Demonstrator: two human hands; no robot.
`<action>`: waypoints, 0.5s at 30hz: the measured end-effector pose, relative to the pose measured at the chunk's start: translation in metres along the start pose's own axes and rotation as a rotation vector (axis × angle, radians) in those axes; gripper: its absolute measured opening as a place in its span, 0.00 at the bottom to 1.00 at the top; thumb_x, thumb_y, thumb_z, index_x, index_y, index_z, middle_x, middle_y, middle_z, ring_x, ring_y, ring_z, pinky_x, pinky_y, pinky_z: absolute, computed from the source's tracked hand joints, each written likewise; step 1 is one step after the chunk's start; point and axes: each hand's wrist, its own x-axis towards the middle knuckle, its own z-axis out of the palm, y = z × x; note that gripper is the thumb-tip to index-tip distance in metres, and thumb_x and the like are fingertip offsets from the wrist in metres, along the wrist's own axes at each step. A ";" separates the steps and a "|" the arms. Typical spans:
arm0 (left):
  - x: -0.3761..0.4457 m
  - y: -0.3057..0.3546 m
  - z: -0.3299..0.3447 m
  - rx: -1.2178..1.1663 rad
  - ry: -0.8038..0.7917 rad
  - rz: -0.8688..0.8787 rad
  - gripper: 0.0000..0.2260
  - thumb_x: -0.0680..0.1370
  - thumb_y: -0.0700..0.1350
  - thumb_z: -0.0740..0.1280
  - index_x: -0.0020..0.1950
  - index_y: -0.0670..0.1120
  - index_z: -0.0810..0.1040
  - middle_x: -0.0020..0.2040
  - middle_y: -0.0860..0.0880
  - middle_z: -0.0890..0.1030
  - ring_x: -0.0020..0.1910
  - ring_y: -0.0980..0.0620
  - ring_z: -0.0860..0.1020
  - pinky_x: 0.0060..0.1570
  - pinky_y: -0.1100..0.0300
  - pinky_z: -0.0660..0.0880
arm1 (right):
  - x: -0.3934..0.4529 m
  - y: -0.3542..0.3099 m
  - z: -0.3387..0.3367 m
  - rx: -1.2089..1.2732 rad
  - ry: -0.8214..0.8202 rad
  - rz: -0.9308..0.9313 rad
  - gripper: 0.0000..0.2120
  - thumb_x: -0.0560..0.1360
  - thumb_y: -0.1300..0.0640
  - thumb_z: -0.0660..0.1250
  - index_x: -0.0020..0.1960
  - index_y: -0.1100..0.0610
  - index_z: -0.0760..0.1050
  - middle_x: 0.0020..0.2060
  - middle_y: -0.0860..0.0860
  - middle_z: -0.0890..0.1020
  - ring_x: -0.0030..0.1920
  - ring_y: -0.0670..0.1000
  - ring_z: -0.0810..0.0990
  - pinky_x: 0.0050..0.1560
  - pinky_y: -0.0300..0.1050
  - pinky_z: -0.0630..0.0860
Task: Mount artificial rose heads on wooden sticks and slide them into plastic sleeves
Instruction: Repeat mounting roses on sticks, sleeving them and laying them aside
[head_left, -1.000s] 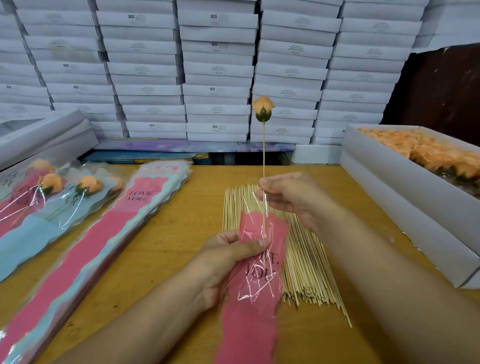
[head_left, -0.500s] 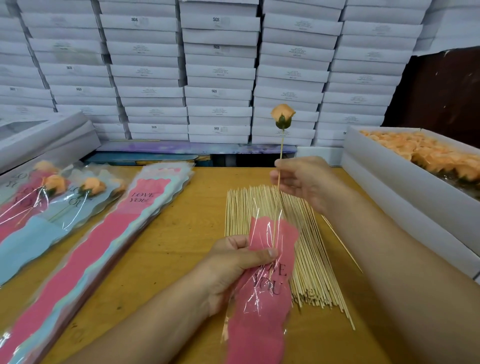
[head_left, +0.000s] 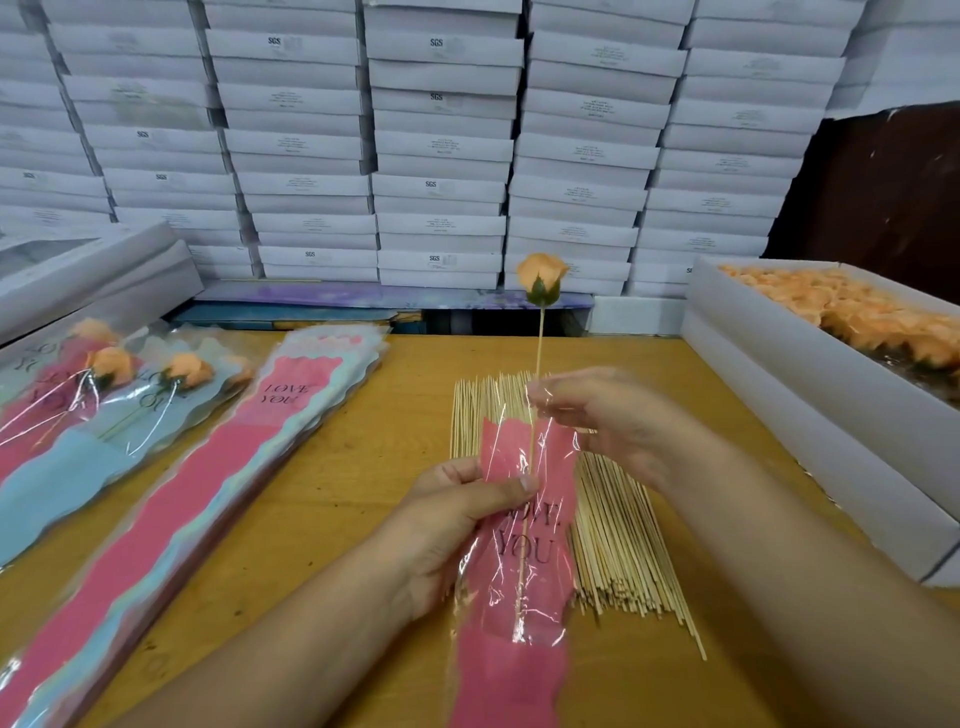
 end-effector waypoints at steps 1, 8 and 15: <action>0.000 0.000 0.000 -0.001 -0.013 0.002 0.09 0.63 0.39 0.80 0.40 0.43 0.86 0.43 0.38 0.86 0.34 0.46 0.84 0.36 0.53 0.83 | -0.001 0.000 -0.001 0.005 -0.009 0.002 0.06 0.74 0.55 0.74 0.49 0.56 0.83 0.43 0.48 0.86 0.47 0.49 0.81 0.48 0.45 0.77; -0.004 -0.004 0.002 0.039 -0.067 -0.036 0.16 0.68 0.34 0.78 0.54 0.36 0.81 0.45 0.36 0.85 0.31 0.47 0.84 0.29 0.59 0.79 | 0.009 -0.024 -0.018 0.166 0.073 -0.002 0.06 0.76 0.53 0.73 0.45 0.56 0.81 0.40 0.50 0.85 0.38 0.46 0.82 0.36 0.37 0.78; -0.003 -0.007 0.003 0.061 -0.091 -0.044 0.20 0.69 0.34 0.78 0.59 0.32 0.79 0.46 0.36 0.85 0.33 0.47 0.84 0.30 0.60 0.78 | 0.021 -0.027 -0.024 0.243 0.193 -0.014 0.03 0.75 0.59 0.73 0.47 0.58 0.81 0.38 0.50 0.85 0.40 0.47 0.82 0.36 0.39 0.78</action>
